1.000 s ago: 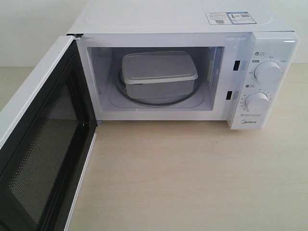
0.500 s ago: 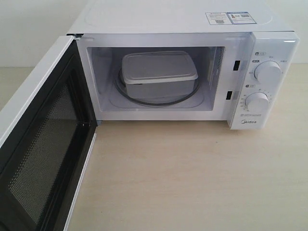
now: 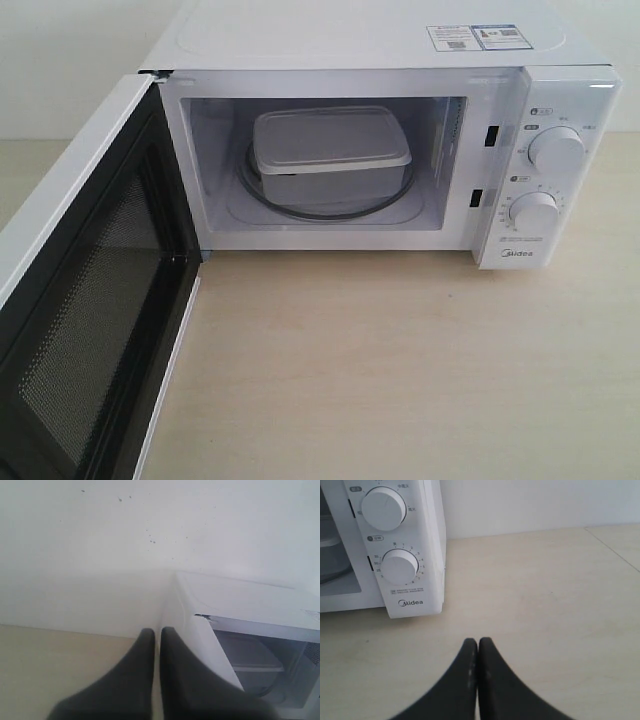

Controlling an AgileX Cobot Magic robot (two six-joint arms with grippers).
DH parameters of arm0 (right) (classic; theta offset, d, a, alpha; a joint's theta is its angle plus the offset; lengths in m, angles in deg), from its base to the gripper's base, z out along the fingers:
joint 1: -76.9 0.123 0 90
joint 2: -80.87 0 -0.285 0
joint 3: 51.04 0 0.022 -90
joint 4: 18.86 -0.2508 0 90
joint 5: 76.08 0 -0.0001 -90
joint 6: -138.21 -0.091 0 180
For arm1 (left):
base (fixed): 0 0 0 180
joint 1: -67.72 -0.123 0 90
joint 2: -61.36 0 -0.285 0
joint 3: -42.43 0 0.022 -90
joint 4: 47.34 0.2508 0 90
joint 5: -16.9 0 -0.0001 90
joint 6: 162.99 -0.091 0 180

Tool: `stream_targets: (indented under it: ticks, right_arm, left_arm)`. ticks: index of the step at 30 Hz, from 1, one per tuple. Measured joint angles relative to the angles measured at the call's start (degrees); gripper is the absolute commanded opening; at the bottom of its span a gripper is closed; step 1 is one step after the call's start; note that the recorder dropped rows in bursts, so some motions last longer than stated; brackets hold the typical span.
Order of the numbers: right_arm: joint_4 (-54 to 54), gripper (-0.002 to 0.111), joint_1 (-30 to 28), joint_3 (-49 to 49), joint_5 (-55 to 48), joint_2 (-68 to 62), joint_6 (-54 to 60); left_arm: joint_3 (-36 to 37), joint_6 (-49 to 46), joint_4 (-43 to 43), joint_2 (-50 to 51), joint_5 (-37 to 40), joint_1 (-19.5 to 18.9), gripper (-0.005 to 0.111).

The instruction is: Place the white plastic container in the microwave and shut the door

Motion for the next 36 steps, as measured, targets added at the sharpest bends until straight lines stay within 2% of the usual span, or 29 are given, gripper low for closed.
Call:
stream_targets:
  ticks: [6, 9, 14, 17, 26, 32, 36]
  right_arm:
    - [0.00, 0.000, 0.00, 0.00, 0.00, 0.00, 0.04]
    - [0.00, 0.000, 0.00, 0.00, 0.00, 0.00, 0.04]
    - [0.00, 0.000, 0.00, 0.00, 0.00, 0.00, 0.14]
    - [0.00, 0.000, 0.00, 0.00, 0.00, 0.00, 0.14]
    - [0.00, 0.000, 0.00, 0.00, 0.00, 0.00, 0.14]
    - [0.00, 0.000, 0.00, 0.00, 0.00, 0.00, 0.14]
    - [0.00, 0.000, 0.00, 0.00, 0.00, 0.00, 0.14]
  left_arm:
    - [-8.12, -0.41, -0.27, 5.41, 7.07, 0.00, 0.004]
    - [-14.40, -0.86, -0.27, 12.45, 14.85, 0.00, 0.004]
    - [-25.05, -7.36, -0.43, 25.69, 29.38, 0.00, 0.004]
    - [-28.94, -11.50, -0.43, 33.88, 33.94, 0.00, 0.004]
    - [-28.38, -18.60, 0.83, 48.46, 35.49, -0.10, 0.004]
    - [-23.79, -33.13, -11.38, 52.61, 35.58, -0.22, 0.004]
    - [-20.20, -39.19, -16.70, 53.27, 34.49, -0.22, 0.004]
